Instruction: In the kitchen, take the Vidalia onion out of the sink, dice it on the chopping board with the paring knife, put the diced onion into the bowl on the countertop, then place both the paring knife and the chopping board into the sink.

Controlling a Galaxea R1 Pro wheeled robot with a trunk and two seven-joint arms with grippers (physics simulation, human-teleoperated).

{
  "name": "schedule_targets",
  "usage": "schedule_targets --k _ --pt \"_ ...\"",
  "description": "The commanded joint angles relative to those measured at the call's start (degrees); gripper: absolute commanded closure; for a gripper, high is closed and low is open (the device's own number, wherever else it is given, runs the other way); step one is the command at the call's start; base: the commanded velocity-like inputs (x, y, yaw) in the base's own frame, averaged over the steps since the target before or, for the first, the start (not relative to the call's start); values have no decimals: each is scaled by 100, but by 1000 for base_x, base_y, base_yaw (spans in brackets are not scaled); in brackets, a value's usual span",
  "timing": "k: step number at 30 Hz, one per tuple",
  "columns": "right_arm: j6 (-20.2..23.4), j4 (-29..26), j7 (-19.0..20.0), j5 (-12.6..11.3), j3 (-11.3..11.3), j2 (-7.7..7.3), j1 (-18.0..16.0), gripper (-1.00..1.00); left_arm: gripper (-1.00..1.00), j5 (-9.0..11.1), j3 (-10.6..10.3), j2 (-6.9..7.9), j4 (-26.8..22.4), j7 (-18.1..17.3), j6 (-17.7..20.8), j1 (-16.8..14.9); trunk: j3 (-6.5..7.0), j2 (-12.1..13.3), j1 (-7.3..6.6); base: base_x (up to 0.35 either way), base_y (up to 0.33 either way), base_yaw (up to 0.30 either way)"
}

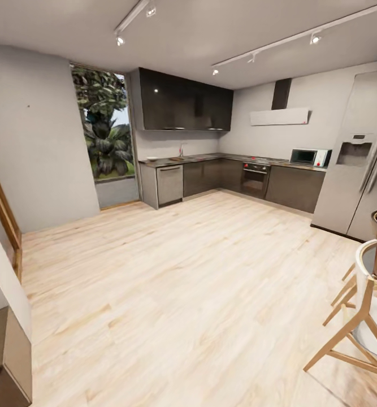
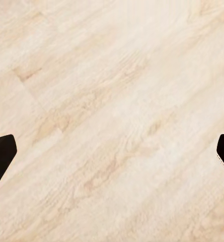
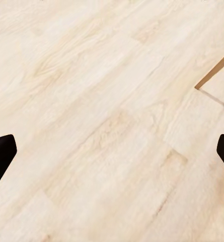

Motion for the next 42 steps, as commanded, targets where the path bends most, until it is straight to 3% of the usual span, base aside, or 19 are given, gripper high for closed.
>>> schedule_targets --k 1,42 --pt "-17 1 -2 -5 -9 3 -2 -100 -100 2 -1 1 -3 -2 -12 0 -5 -2 4 345 0 -77" --pt "-19 1 -5 -1 -9 4 -2 -100 -100 2 -1 3 -3 -2 -12 0 -5 -2 4 345 0 -10"
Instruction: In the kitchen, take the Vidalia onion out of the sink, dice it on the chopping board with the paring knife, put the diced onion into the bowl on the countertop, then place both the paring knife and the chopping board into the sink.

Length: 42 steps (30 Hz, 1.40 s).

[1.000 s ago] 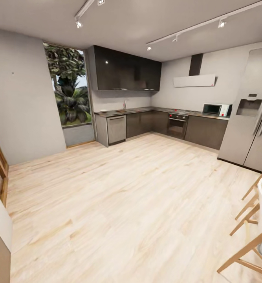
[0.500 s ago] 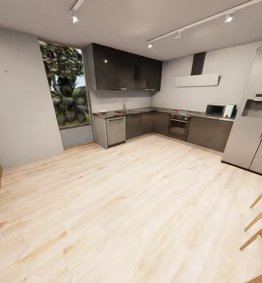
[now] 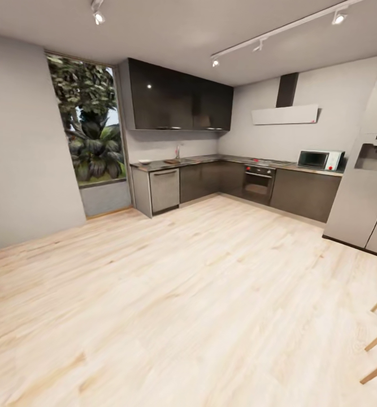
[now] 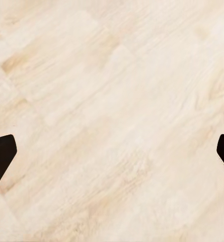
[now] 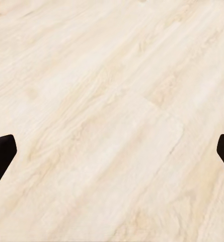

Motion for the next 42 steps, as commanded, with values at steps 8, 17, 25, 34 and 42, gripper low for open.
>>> schedule_targets --k 8,17,25,34,42 --pt "-16 1 0 -6 -10 3 -2 -100 -100 2 -1 1 -3 -2 -12 0 -5 -2 4 345 0 -168" --pt "-16 1 0 -7 -10 3 -2 -100 -100 2 -1 -1 -3 -2 -12 0 -5 -2 4 345 0 -200" --pt "-16 1 0 -6 -10 3 -2 -100 -100 2 -1 0 -3 -2 -12 0 -5 -2 4 345 0 -130" --pt "-16 1 -5 -3 -8 3 -2 -100 -100 2 -1 -1 -3 -2 -14 0 -5 -2 4 345 0 -11" --pt "-16 1 -5 -4 -7 3 -2 -100 -100 0 -1 2 -3 -2 -13 0 -5 -2 4 345 0 -1"
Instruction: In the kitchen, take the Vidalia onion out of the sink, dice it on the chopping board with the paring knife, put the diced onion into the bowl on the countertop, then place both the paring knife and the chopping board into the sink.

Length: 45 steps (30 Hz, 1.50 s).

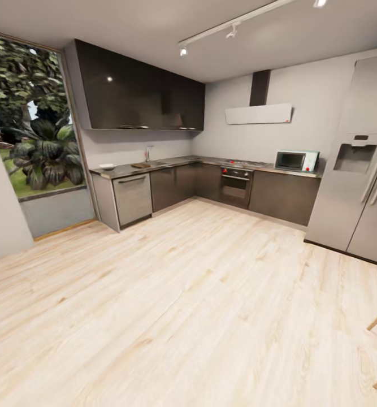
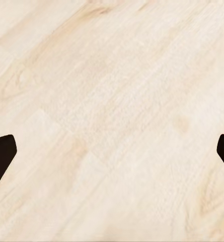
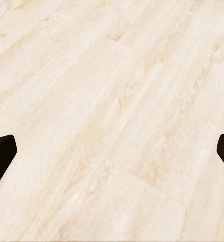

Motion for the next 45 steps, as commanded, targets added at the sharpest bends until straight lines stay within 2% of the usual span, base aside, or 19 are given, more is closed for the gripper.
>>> schedule_targets --k 1,45 --pt "-17 2 -2 -5 -11 3 -2 -100 -100 3 -1 0 -3 -2 -10 0 -5 -2 4 345 0 0" --pt "-21 2 -5 -5 -4 3 -2 -100 -100 4 -1 -1 -3 -2 -10 0 -5 -2 4 345 0 0"
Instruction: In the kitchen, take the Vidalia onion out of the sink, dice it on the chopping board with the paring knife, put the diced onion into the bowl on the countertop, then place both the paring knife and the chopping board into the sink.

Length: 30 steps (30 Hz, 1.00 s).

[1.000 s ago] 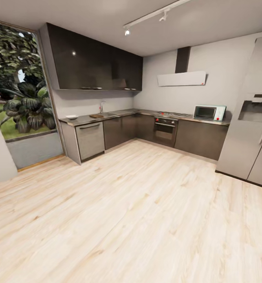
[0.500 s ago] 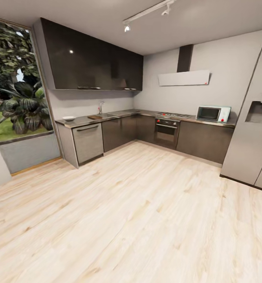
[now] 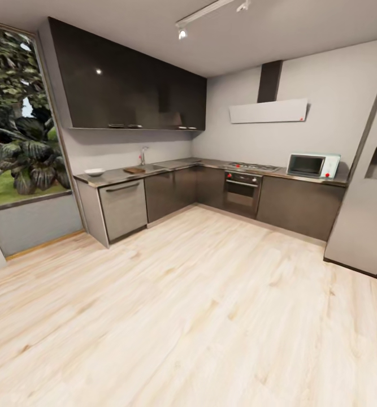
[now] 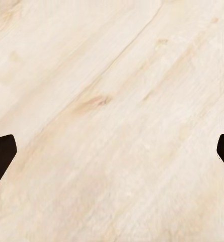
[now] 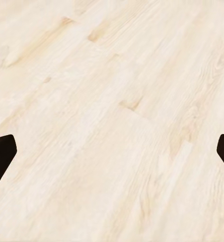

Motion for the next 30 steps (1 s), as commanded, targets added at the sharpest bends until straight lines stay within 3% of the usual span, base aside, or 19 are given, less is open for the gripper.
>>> schedule_targets --k 1,11,30 --pt "-16 2 -1 -5 -10 3 -2 -100 -100 2 -1 0 -3 -2 -11 0 -5 -2 4 345 0 0" --pt "-22 2 6 -5 -10 3 -2 -100 -100 2 -1 1 -3 -2 -11 0 -5 -2 4 345 0 -34" --pt "-22 2 6 -5 -10 3 -2 -100 -100 -6 -1 1 -3 -2 -12 0 -5 -2 4 345 0 -223"
